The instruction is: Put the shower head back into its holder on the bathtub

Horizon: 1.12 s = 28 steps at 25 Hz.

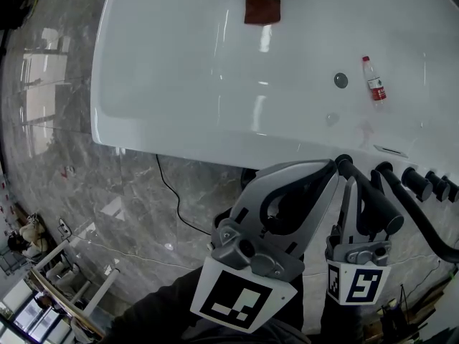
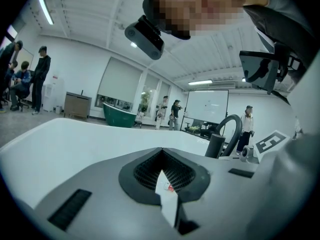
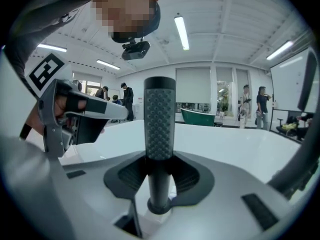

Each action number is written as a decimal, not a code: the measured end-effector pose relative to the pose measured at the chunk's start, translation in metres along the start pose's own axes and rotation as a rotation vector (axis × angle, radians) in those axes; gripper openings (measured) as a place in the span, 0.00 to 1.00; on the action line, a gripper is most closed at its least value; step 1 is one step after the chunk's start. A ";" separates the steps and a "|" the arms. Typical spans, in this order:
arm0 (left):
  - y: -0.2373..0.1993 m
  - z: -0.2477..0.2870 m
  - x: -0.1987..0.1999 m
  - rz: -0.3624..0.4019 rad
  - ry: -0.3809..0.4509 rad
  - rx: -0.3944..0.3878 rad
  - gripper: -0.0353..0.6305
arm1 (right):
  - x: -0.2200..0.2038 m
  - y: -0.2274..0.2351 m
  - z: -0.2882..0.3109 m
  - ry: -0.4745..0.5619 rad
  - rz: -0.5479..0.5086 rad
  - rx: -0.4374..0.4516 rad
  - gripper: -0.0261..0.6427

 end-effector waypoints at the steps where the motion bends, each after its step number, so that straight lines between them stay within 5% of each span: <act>1: 0.000 -0.001 0.000 0.002 -0.002 0.001 0.06 | 0.000 0.001 0.001 0.002 0.004 -0.002 0.25; 20: 0.008 -0.004 -0.003 0.025 -0.034 -0.017 0.06 | 0.001 -0.002 0.002 0.031 0.089 0.017 0.25; 28: 0.012 -0.003 -0.005 0.051 -0.060 -0.028 0.06 | 0.000 -0.005 0.001 0.035 0.127 0.024 0.37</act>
Point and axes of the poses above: the fingertips, and each gripper's own axes: z forward along the fingers, y to its right, x out of its top, the point moved 1 cm from there along -z, backward along the fingers, and after that the axes turned 13 degrees about y, right-handed, at the moved point
